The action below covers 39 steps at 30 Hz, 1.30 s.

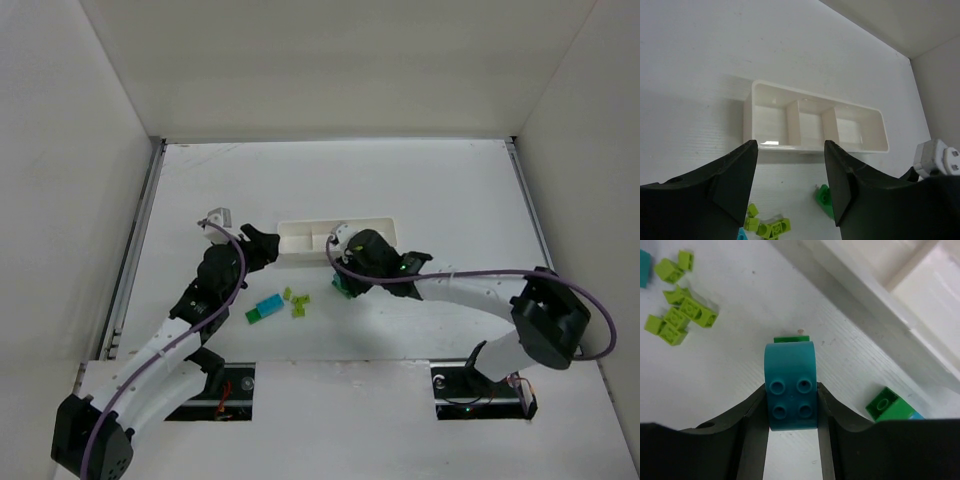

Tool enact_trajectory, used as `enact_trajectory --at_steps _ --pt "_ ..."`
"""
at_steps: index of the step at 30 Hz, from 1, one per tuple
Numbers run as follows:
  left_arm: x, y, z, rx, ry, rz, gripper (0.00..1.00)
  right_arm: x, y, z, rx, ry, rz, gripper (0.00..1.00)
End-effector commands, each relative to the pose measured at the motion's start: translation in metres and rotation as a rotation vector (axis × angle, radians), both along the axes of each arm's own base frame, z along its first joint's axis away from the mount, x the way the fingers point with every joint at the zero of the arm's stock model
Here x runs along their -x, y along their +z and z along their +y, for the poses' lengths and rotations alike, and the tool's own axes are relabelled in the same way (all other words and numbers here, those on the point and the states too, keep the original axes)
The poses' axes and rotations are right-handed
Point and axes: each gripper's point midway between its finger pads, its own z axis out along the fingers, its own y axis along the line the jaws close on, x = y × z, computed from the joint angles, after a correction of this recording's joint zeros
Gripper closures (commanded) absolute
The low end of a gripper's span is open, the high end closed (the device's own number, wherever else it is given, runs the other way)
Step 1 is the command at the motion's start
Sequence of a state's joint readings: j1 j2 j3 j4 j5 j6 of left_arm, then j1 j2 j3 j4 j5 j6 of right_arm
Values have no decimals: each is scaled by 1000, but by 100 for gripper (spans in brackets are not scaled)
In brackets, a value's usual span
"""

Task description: Sort the legos into containers by color

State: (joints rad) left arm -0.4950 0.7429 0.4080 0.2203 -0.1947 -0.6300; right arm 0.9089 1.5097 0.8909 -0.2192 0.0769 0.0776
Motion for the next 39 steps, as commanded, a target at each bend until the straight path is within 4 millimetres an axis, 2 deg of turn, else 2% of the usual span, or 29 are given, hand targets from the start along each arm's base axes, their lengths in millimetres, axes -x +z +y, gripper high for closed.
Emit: enact_trajectory --at_steps 1,3,10,11,15,19,24,29,35,39 --pt "-4 49 -10 80 -39 -118 46 -22 72 12 -298 -79 -80 71" --pt "-2 59 -16 103 -70 -143 44 -24 95 13 -412 -106 -67 71" --pt "7 98 -41 248 -191 -228 38 -36 151 15 -762 -213 58 72" --pt "9 108 -46 280 -220 -253 38 -35 167 19 -845 -204 83 72" --pt "18 139 -60 371 -313 -334 38 -32 200 27 -1032 -190 169 73" --pt "23 134 -71 416 -376 -313 45 -24 225 33 -1191 -166 250 73" --pt "31 130 -75 504 -427 -298 42 -24 226 38 -1302 -174 396 72" --pt "27 120 -75 529 -427 -265 40 -25 222 45 -1373 -171 493 72" --pt "24 105 -76 524 -428 -219 41 -29 230 41 -1449 -156 513 72" --pt "23 100 -81 523 -437 -202 42 -29 228 44 -1444 -150 527 72"
